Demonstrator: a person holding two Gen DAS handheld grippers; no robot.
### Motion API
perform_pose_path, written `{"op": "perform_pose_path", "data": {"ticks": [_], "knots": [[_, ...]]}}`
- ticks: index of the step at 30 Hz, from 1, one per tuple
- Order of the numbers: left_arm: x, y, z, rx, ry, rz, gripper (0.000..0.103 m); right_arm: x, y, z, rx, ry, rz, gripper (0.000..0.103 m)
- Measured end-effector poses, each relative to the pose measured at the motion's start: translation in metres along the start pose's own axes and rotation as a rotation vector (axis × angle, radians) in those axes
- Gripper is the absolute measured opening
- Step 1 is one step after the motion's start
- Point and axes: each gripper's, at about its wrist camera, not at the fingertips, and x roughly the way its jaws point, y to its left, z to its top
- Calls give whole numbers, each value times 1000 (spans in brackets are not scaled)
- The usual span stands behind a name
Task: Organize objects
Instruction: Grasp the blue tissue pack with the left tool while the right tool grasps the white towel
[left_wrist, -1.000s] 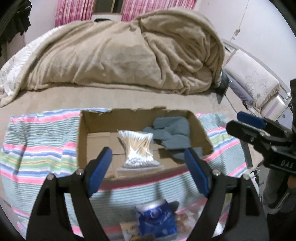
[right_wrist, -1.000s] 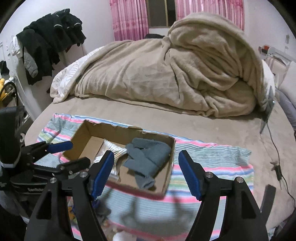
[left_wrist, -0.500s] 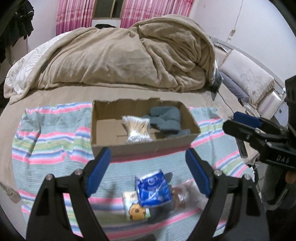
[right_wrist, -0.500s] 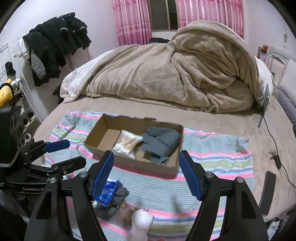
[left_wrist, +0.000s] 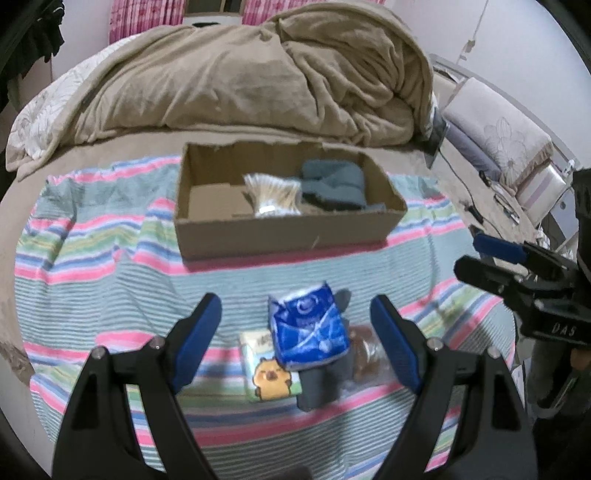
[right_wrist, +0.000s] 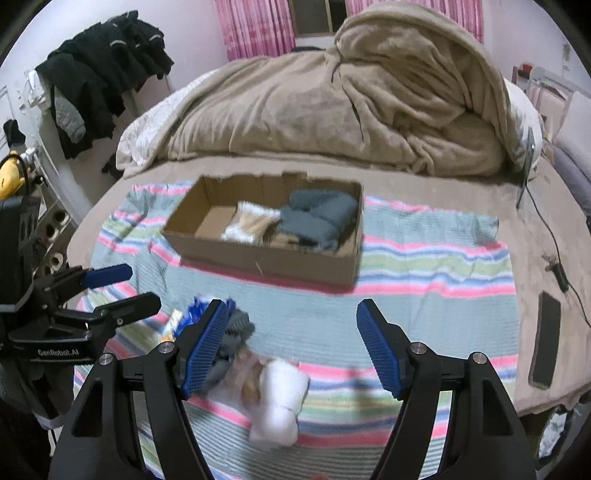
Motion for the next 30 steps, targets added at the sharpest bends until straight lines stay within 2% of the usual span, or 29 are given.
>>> {"op": "perform_pose_path", "data": {"ticks": [19,30], "knots": [[46,-8,-21,-5,105,-8,84,47,-11,-55,14,173,37,75],[75,-10,-24,8,154,19,84,63,-20,-69,21,220,59,75]]}}
